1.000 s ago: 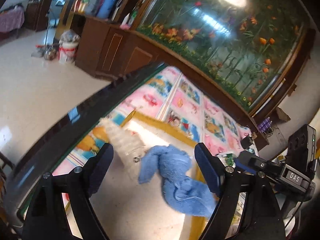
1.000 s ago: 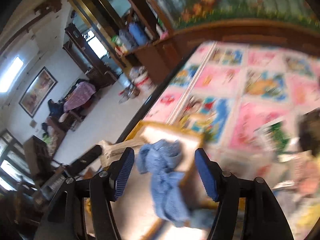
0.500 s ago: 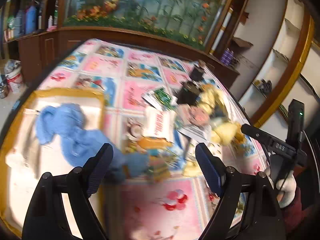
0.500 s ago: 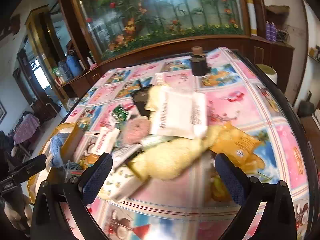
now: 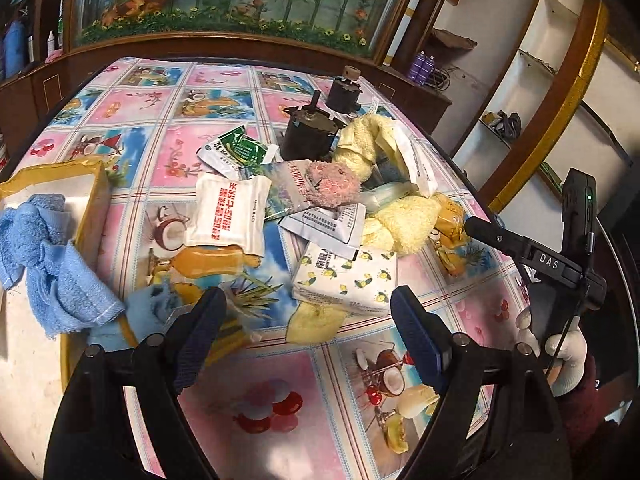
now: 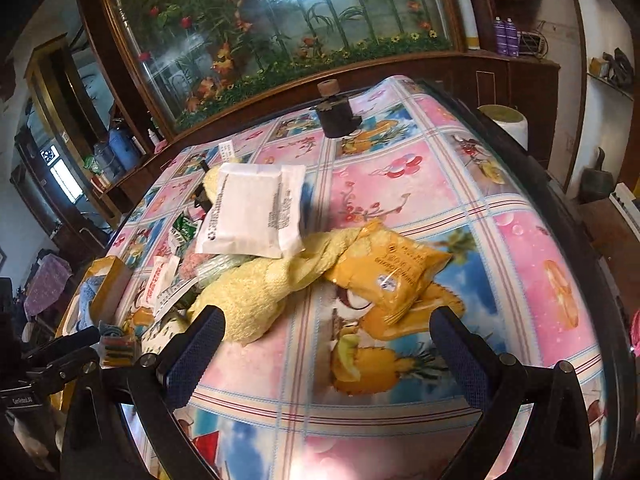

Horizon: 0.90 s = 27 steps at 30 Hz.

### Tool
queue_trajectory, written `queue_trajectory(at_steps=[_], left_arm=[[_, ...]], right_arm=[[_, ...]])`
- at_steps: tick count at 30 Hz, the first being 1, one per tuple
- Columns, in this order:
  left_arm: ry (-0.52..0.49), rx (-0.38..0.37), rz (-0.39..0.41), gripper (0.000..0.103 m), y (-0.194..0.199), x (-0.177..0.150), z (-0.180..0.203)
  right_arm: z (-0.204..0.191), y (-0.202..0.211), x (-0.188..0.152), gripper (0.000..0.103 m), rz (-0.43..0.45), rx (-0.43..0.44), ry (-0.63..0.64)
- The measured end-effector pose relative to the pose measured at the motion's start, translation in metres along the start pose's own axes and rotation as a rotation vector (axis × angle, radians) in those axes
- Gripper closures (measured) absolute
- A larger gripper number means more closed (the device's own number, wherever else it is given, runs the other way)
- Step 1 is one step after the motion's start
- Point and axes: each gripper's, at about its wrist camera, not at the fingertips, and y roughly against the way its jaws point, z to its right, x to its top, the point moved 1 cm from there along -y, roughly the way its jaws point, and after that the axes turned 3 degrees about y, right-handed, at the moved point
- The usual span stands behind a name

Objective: Organize soft objects
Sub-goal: 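Grasp the yellow cracker packet with the right tool while the left grasps the lemon-print packet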

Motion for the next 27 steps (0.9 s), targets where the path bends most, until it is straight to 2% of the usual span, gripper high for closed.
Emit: queue_trajectory(at_steps=[5,8,12,15,19,25,27], left_arm=[[-0.055,-0.02,-0.047,0.019,-0.032,0.006,0.019],[-0.079,-0.027,-0.09,0.019,-0.055,0.008,0.029],[-0.154,0.034,-0.105,0.019,-0.074,0.009,0.044],[-0.181,0.083,-0.129,0.019,-0.085,0.006,0.049],[-0.116,0.028,-0.127,0.025,-0.081,0.006,0.039],[-0.058,-0.019,-0.065,0.025,-0.049,0.014,0.026],[-0.048,-0.027,-0.041,0.025,-0.038,0.016,0.024]], right_arm=[[0.024,0.0,0.001,0.0,-0.011,-0.02,-0.031],[0.047,0.002,0.006,0.0,-0.004,-0.022,-0.094],[0.079,0.004,0.017,0.0,0.009,-0.027,-0.191],[0.086,-0.002,0.021,0.0,-0.011,-0.055,-0.187],[0.065,-0.019,0.023,0.0,-0.055,-0.078,-0.068],[0.016,-0.06,0.029,0.0,-0.144,-0.153,0.277],[0.008,-0.073,0.029,0.006,-0.162,-0.186,0.359]])
